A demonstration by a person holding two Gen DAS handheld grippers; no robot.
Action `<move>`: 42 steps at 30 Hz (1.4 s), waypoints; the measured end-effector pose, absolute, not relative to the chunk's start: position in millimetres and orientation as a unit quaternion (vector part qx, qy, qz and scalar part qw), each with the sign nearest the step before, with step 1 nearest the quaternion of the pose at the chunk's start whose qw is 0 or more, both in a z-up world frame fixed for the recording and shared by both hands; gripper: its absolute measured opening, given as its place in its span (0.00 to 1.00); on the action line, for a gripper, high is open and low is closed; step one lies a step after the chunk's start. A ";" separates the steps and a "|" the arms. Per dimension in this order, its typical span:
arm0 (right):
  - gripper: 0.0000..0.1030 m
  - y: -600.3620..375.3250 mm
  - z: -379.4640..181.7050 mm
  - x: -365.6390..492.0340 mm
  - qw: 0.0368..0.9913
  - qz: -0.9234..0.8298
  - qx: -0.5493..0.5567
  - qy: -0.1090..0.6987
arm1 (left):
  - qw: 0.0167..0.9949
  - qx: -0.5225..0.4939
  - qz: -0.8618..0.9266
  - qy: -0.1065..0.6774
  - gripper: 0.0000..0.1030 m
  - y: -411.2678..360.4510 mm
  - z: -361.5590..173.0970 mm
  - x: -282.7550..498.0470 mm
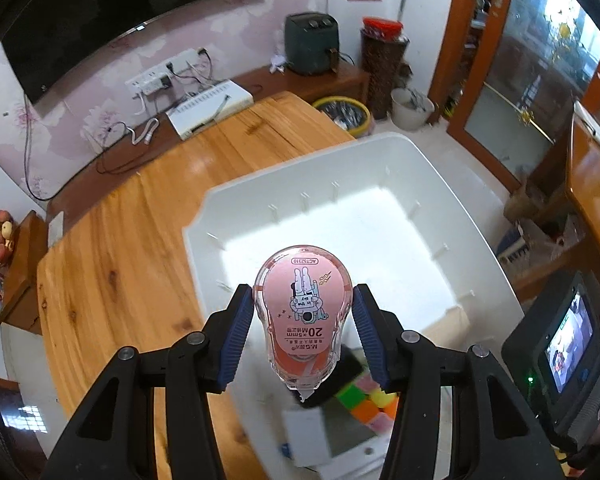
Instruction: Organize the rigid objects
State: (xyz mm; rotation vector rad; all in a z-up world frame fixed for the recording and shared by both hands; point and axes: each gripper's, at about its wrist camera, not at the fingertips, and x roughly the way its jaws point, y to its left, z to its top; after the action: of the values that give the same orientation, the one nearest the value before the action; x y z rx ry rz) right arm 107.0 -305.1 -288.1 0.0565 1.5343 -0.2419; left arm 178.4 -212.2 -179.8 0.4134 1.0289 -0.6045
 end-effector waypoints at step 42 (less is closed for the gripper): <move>0.82 -323.8 -208.9 44.9 0.745 -0.100 0.100 0.652 | 0.817 0.010 -0.104 0.567 0.71 -78.2 -121.7 78.2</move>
State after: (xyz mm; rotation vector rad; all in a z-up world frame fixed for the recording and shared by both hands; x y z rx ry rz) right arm 44.9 -323.8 -208.9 0.2185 1.4288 -0.2187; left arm 78.2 -78.2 -121.7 0.0219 1.2080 -0.2227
